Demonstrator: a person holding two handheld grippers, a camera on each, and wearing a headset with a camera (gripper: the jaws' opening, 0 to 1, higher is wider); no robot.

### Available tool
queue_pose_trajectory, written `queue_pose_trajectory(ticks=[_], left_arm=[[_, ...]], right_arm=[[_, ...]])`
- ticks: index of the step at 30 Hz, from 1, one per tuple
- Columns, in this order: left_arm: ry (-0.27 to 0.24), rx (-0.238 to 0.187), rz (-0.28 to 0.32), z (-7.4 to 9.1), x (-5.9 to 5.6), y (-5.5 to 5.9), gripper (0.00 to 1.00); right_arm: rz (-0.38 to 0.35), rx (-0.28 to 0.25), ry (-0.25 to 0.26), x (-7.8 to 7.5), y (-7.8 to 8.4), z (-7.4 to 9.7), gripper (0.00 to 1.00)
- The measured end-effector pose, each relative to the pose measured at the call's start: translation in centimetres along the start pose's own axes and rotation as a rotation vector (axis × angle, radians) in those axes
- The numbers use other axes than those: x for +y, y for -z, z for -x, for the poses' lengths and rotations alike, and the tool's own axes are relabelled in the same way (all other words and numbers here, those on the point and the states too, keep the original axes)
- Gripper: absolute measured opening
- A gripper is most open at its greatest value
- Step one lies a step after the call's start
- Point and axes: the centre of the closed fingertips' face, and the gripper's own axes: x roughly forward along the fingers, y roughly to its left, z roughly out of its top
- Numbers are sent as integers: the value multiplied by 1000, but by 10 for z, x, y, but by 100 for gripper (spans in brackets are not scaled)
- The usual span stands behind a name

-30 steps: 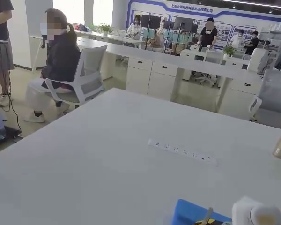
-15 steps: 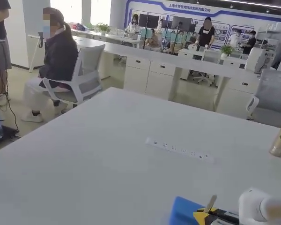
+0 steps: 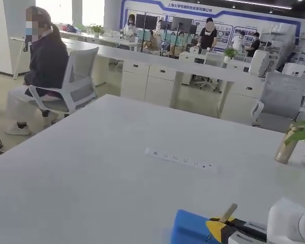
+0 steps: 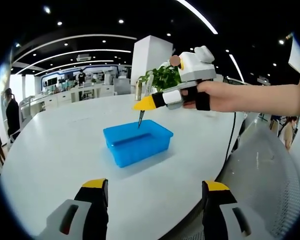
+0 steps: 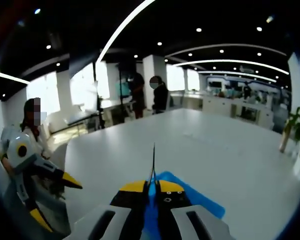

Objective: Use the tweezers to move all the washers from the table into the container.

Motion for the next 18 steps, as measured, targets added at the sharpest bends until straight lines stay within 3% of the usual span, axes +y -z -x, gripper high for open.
queue_pose_trajectory(ticks=[7,11,18], left_arm=[[9,4,1,0,-1,1,76],[14,-13,13,1,-2,-2,71],[26,-7,3,1,-4,-1,61]], right_arm=[[2,14,-19,19,18,20,4],[-3,51,-47,30,38,25,4],[17,154,-147,59,77,29,4]])
